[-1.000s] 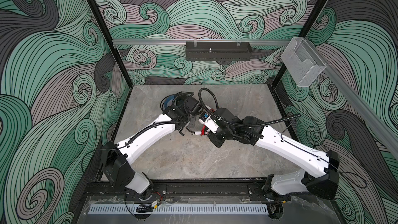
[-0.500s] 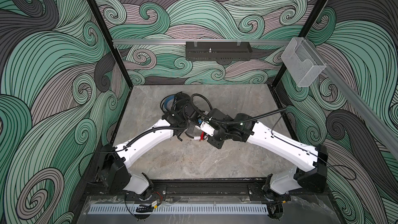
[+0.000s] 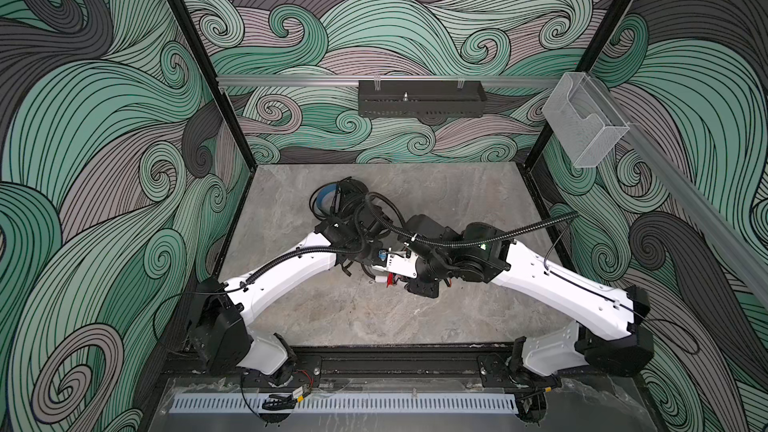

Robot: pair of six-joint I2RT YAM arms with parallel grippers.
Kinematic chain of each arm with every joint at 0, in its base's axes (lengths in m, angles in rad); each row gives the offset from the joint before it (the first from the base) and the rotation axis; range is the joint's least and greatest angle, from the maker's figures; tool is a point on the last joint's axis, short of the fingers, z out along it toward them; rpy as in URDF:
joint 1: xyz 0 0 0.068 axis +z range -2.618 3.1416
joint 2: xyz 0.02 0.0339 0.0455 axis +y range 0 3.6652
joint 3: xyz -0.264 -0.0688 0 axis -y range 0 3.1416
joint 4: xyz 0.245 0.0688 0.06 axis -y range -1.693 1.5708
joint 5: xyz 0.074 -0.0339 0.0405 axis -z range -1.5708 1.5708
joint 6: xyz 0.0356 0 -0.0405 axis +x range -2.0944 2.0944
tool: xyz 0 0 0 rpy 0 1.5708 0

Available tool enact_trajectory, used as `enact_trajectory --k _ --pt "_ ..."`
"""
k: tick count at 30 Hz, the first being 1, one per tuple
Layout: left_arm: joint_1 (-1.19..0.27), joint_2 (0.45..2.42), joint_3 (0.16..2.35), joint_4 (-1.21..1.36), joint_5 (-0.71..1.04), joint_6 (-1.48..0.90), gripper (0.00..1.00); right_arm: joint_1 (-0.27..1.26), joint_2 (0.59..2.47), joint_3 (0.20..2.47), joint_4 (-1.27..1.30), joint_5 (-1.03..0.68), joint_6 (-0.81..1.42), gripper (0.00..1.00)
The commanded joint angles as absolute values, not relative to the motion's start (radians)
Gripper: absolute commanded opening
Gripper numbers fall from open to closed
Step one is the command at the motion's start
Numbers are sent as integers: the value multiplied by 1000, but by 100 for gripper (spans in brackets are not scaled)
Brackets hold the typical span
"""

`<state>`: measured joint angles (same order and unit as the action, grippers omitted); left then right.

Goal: Wrap the headphones

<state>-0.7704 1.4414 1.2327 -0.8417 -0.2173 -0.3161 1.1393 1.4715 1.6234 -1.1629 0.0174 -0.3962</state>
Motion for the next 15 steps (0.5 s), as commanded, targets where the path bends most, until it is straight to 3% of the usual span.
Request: enact_trajectory --k 1,10,15 --pt "-772 1430 1221 -871 -230 -234 0 1183 1472 1687 -1150 107 -463 1" --pt "-797 1315 1127 -812 -190 -146 0 1221 1490 1659 -1135 286 -520 1" --pt "-801 1226 1044 -739 -63 -66 0 1220 1395 1544 -1047 195 -624 4"
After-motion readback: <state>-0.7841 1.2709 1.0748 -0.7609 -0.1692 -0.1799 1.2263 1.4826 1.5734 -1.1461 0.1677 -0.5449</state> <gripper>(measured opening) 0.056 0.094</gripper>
